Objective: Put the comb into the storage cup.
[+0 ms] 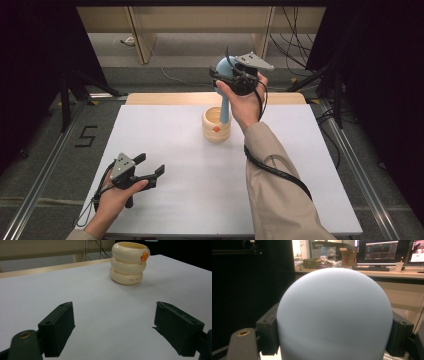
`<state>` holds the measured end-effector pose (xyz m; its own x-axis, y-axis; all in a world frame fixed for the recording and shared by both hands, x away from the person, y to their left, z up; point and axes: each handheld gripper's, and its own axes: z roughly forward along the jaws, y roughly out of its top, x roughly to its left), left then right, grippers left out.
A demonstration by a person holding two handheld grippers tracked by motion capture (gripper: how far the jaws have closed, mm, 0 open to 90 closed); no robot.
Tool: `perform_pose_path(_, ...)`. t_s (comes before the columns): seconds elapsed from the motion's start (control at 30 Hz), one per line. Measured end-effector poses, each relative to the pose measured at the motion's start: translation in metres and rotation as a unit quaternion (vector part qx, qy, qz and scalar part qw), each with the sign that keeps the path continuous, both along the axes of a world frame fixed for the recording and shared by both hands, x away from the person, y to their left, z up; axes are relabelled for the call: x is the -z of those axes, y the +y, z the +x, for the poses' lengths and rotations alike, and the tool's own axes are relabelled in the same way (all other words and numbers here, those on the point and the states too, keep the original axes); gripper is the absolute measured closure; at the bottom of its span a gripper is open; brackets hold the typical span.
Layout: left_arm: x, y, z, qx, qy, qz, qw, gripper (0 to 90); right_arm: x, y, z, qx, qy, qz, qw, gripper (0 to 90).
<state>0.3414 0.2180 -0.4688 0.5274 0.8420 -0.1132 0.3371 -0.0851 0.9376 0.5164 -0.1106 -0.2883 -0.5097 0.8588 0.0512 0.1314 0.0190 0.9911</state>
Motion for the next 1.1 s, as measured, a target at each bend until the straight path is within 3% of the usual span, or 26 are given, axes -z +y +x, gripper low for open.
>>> perform_pose_path(1.1, 0.001, 0.0, 0.0, 0.001, 0.002, -0.001, 1.0, 16.2, 0.002, 0.007, 0.012, 0.003, -0.004, -0.001, 1.0, 20.4)
